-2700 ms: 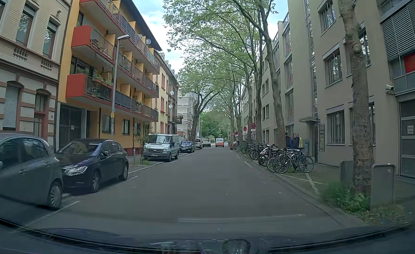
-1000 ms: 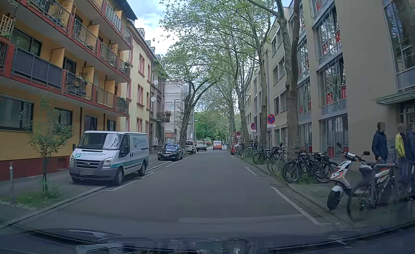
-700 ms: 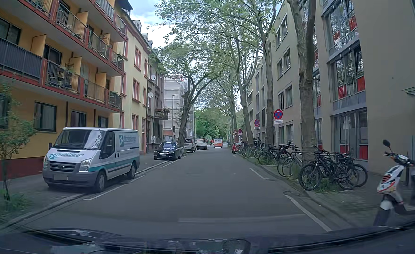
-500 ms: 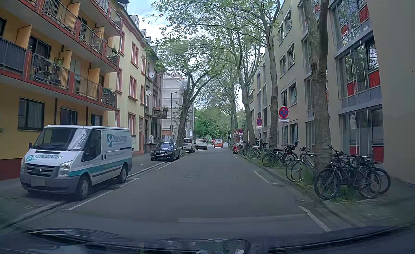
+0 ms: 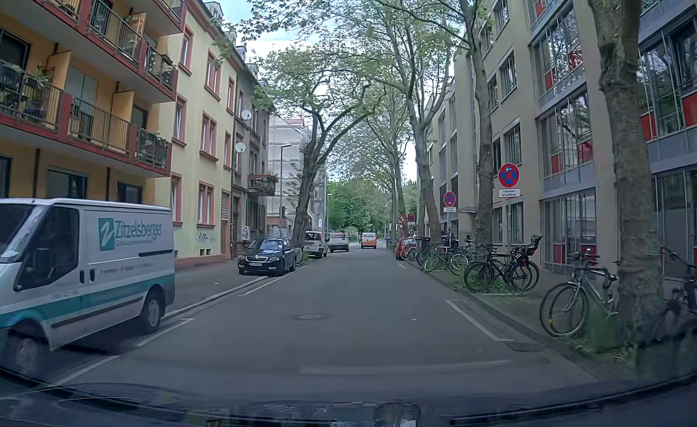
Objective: Follow the waypoints while adhering to traffic rules and regulations
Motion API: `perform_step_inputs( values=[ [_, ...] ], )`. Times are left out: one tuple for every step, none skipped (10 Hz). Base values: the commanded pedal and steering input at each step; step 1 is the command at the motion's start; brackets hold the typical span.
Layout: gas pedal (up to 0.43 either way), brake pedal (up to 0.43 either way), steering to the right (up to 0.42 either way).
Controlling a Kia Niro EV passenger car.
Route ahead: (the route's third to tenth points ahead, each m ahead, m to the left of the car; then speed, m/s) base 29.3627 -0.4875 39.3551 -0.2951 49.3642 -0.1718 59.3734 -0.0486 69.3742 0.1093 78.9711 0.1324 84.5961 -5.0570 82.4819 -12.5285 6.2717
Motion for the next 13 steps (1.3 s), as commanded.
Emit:
perform_step_inputs(
  values=[
    [0.059, 0.000, -0.006],
    [0.059, 0.000, -0.006],
    [0.059, 0.000, -0.006],
    [0.059, 0.000, -0.006],
    [0.059, 0.000, -0.006],
    [0.059, 0.000, -0.006],
    [0.059, 0.000, -0.003],
    [0.059, 0.000, 0.001],
    [0.059, 0.000, 0.003],
    [0.059, 0.000, 0.009],
    [0.059, 0.000, 0.010],
    [0.059, 0.000, 0.008],
    [0.059, 0.000, 0.004]
  ],
)
